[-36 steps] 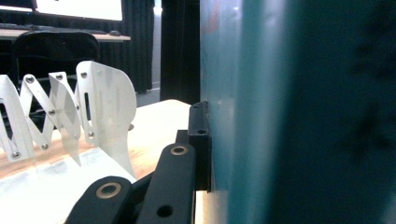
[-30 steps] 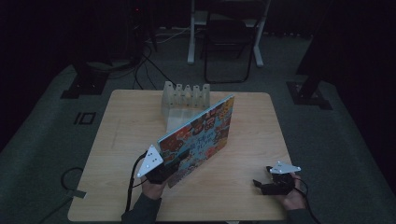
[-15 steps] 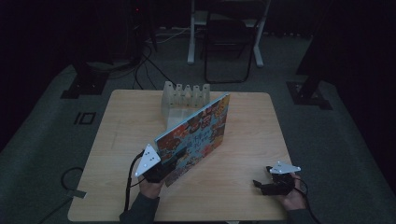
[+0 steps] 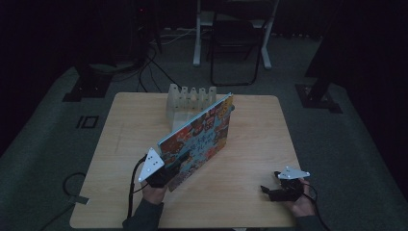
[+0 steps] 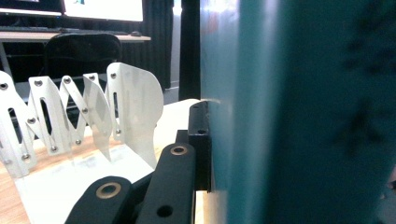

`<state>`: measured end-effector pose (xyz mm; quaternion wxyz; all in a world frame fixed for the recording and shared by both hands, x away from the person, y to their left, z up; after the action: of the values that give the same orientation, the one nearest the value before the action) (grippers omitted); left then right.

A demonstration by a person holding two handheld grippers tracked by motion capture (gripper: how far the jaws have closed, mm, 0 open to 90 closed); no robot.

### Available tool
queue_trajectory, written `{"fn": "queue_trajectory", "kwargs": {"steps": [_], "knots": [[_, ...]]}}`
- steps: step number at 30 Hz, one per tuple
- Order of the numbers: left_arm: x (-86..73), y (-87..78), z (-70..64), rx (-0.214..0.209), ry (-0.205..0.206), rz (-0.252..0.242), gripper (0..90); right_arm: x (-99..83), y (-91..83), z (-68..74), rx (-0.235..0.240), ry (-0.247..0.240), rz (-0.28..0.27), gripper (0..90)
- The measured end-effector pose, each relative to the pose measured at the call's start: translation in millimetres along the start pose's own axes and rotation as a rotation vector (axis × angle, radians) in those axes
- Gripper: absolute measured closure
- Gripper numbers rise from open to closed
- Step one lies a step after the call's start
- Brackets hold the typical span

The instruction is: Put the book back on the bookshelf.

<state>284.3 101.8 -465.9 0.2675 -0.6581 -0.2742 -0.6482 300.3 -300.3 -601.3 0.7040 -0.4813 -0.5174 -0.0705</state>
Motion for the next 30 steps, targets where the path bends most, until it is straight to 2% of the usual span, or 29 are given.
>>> {"fn": "queue_trajectory", "kwargs": {"steps": [30], "knots": [[0.2,-4.8,8.0,0.046,-0.005,-0.001,81.1,0.0,0.1,0.3,0.005,-0.005,-0.001,13.1]]}}
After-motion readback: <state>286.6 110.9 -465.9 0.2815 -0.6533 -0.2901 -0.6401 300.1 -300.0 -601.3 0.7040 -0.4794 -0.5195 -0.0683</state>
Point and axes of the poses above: each handheld gripper's, and its own axes: y roughly forward along the jaws, x roughly out of its top, z roughly to its left, the point moved 4 cm from there along y, roughly forward along the jaws, and after that the axes turned 5 degrees about -z, right-handed, at the moved point
